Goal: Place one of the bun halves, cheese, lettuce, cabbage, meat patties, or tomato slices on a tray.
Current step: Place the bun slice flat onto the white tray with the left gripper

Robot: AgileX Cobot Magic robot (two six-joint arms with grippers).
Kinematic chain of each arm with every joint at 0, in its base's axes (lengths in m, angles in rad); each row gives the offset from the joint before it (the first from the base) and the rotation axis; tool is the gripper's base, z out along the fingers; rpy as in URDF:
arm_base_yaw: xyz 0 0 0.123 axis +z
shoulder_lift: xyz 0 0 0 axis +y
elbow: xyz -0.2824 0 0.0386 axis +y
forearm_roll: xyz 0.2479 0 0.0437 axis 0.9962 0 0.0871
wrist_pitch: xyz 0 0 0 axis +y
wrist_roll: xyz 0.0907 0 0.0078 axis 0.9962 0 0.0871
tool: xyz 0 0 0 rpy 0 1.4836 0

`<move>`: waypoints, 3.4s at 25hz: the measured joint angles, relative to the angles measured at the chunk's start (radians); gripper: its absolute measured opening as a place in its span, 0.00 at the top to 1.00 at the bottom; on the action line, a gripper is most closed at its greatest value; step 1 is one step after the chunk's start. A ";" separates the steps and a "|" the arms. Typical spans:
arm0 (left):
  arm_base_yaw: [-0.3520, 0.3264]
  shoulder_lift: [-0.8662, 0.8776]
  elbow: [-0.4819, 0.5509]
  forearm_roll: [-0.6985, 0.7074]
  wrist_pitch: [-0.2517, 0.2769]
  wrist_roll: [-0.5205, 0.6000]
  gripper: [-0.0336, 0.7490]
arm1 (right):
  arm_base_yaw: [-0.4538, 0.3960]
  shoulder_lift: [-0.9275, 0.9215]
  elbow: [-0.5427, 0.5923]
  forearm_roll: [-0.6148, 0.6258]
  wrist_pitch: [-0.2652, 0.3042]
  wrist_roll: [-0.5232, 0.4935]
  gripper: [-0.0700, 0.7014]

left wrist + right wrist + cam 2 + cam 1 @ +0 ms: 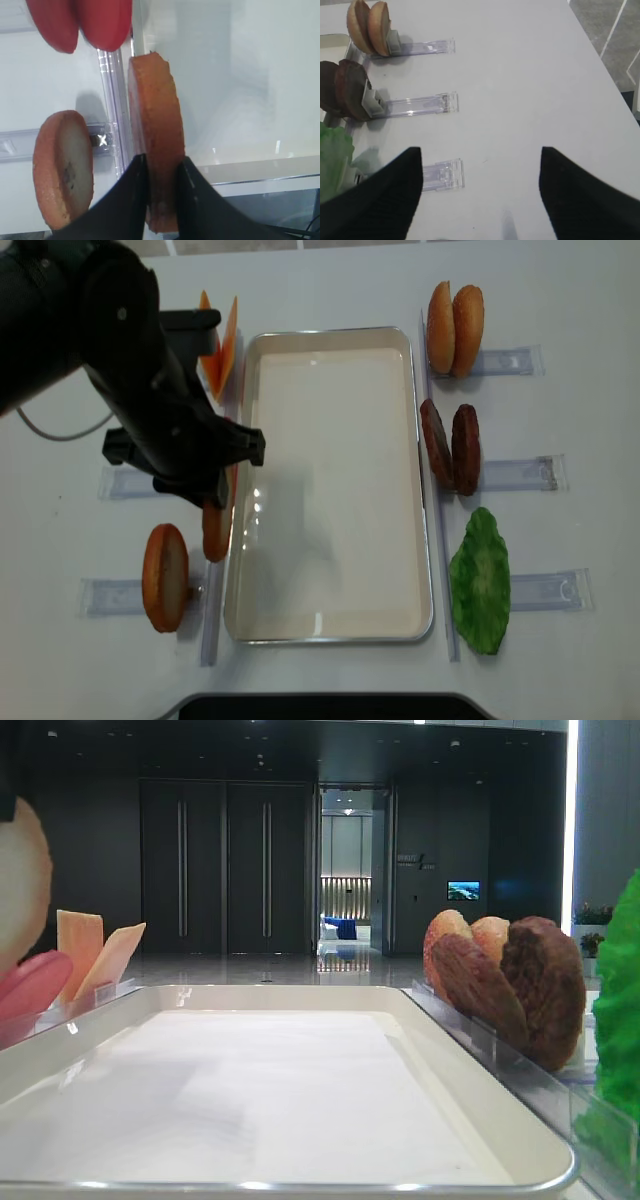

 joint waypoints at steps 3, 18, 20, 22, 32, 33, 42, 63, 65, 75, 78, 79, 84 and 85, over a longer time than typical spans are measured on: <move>0.000 0.000 -0.032 0.001 0.002 0.000 0.80 | 0.000 0.000 0.000 0.000 0.000 0.000 0.30; 0.098 0.159 -0.153 -0.038 -0.073 0.109 0.80 | 0.000 0.000 0.000 0.000 0.000 0.000 0.30; 0.099 0.190 -0.189 -0.049 -0.080 0.122 0.80 | 0.000 0.000 0.000 0.000 0.000 0.000 0.30; 0.099 0.217 -0.219 -0.072 -0.084 0.143 0.80 | 0.000 0.000 0.000 0.000 0.000 0.000 0.30; 0.099 0.245 -0.193 -0.488 -0.253 0.413 0.80 | 0.000 0.000 0.000 0.000 0.000 0.000 0.30; 0.099 0.245 -0.174 -0.523 -0.270 0.434 0.80 | 0.000 0.000 0.000 0.000 0.000 0.000 0.30; 0.100 0.251 -0.065 -0.674 -0.390 0.566 0.80 | 0.000 0.000 0.000 0.000 0.000 0.000 0.30; 0.100 0.378 -0.057 -0.727 -0.443 0.651 0.80 | 0.000 0.000 0.000 0.000 0.000 0.000 0.30; 0.100 0.378 -0.057 -0.727 -0.441 0.652 0.80 | 0.000 0.000 0.000 0.000 0.000 0.000 0.30; 0.100 0.380 -0.057 -0.691 -0.400 0.652 0.59 | 0.000 0.000 0.000 0.000 0.000 0.000 0.30; 0.100 0.381 -0.057 -0.685 -0.394 0.648 0.48 | 0.000 0.000 0.000 0.000 0.000 0.000 0.30; 0.100 0.381 -0.057 -0.680 -0.392 0.644 0.45 | 0.000 0.000 0.000 0.000 0.000 0.000 0.30; 0.100 0.381 -0.057 -0.583 -0.346 0.578 0.41 | 0.000 0.000 0.000 0.000 0.000 0.000 0.30; 0.100 0.381 -0.057 -0.562 -0.330 0.566 0.41 | 0.000 0.000 0.000 0.000 0.000 0.000 0.30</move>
